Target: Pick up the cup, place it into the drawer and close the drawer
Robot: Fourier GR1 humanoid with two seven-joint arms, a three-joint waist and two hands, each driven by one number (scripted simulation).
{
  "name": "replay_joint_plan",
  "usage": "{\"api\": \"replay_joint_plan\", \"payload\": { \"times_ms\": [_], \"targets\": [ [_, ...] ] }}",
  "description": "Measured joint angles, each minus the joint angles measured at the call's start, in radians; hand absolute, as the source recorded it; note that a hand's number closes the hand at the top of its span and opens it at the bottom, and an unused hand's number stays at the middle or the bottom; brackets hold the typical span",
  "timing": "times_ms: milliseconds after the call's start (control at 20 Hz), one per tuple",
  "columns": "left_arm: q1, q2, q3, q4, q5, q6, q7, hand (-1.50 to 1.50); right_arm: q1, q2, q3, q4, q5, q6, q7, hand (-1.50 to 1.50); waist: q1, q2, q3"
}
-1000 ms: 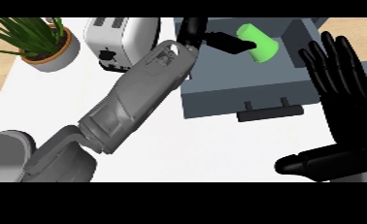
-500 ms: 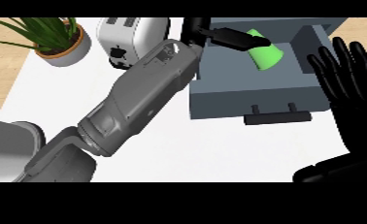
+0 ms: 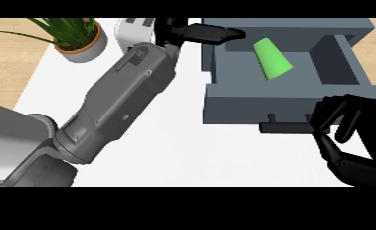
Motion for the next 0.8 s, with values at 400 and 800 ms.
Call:
{"api": "replay_joint_plan", "payload": {
  "times_ms": [400,800],
  "targets": [
    [0.256,0.170,0.015,-0.310,0.006,0.026,0.084,-1.50,0.078,-0.047,0.042,-0.030,0.148,0.047,-0.016,1.50,0.020,-0.006,0.000],
    [0.567,0.325,0.060,-0.605,0.022,-0.027,0.114,-1.50,0.066,-0.037,0.116,0.065,0.354,0.022,-0.070,1.50,0.018,0.000,0.000]
  ]
}}
